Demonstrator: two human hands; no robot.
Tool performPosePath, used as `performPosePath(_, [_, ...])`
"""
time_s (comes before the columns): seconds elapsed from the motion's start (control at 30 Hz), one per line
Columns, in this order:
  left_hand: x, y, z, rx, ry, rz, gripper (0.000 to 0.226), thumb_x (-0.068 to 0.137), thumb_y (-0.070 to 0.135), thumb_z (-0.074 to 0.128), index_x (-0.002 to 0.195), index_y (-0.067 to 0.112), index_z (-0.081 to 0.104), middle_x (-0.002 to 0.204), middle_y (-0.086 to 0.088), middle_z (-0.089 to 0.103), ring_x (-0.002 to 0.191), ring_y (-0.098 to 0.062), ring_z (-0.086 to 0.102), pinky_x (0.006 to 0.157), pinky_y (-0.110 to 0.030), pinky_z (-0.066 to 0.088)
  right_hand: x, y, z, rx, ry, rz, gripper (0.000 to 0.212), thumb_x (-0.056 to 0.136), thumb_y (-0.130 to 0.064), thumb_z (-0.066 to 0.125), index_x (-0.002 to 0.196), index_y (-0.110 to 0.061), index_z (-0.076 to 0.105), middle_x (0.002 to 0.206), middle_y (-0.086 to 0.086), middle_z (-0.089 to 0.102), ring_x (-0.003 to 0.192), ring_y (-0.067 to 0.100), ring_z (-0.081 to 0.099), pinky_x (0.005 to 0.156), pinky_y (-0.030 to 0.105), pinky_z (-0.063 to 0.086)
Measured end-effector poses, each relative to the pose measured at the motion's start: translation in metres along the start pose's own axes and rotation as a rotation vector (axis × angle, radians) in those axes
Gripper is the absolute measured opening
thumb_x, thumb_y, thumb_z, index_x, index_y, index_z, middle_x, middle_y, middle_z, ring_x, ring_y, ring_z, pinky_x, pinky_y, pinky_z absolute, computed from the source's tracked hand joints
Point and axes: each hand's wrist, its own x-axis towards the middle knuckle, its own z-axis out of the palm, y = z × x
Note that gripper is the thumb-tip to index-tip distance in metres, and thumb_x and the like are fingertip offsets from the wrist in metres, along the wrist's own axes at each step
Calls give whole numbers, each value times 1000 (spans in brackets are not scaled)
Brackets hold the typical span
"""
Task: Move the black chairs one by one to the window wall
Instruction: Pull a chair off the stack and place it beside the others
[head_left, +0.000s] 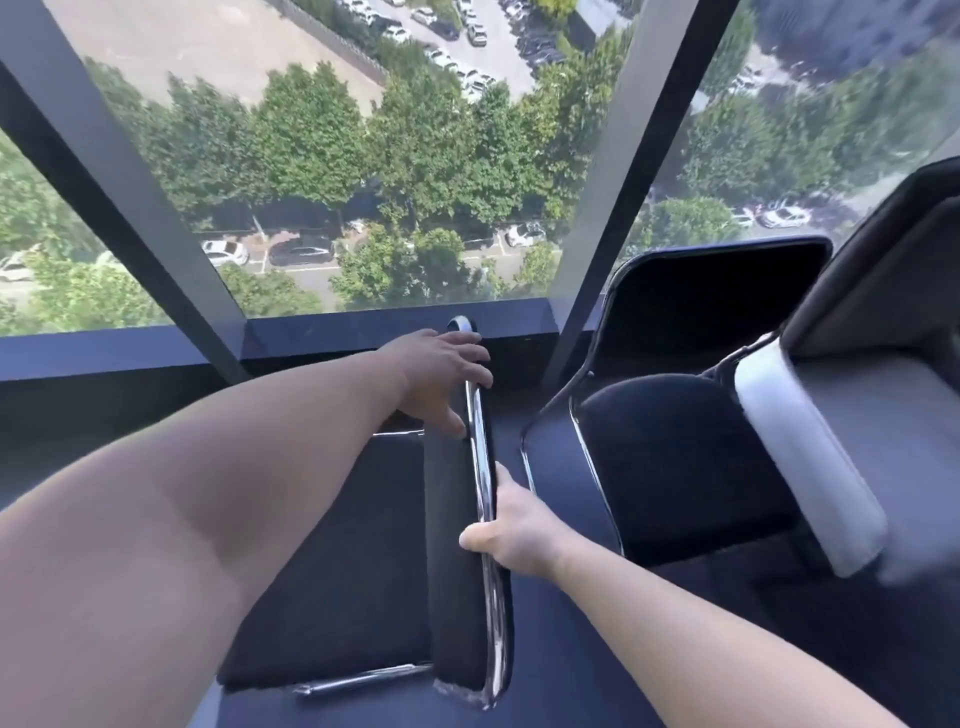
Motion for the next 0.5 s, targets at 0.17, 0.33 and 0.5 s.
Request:
performPosePath(0.17, [8, -22, 4, -55, 51, -23, 69, 74, 76, 59, 135, 45, 48, 153, 17, 34, 150, -10, 12, 114, -44, 30, 14, -11, -13, -84, 38, -6, 43, 79, -17, 63, 116, -34, 49, 87, -4, 63, 74, 13, 58, 71, 29, 53])
performPosePath(0.33, [14, -55, 5, -77, 41, -177, 75, 76, 81, 55, 140, 43, 45, 151, 15, 36, 149, -14, 16, 114, -46, 34, 53, -25, -41, -211, 142, -19, 37, 75, -24, 67, 111, -29, 61, 87, -8, 68, 83, 17, 67, 84, 39, 57])
performPosePath(0.5, [15, -83, 11, -135, 55, -373, 78, 76, 83, 48, 141, 41, 41, 155, 11, 34, 150, -18, 16, 114, -52, 31, 81, -41, -72, -413, 293, 58, 34, 76, -48, 65, 107, -36, 64, 104, -11, 68, 95, 20, 66, 88, 40, 54])
